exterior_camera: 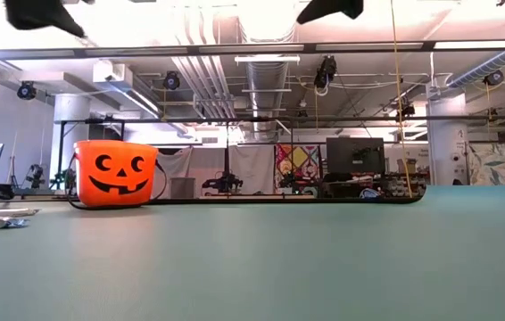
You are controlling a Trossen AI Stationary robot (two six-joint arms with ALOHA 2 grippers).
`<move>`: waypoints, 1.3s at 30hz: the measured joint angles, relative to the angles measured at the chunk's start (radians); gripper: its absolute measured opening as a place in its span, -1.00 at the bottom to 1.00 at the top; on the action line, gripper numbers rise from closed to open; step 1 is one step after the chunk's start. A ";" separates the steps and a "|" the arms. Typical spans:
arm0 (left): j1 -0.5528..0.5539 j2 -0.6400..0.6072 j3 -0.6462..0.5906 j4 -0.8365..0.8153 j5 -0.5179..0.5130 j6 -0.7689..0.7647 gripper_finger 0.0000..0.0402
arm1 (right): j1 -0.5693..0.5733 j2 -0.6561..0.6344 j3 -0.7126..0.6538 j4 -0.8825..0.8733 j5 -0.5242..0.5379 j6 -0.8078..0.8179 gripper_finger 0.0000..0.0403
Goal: Sort candy by brand, put in halloween buckets
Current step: Put the red candy into the orange bucket
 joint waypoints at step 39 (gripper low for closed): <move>-0.478 0.886 -0.032 0.239 0.824 -0.643 0.12 | 0.305 0.176 0.000 0.131 -0.182 0.330 0.61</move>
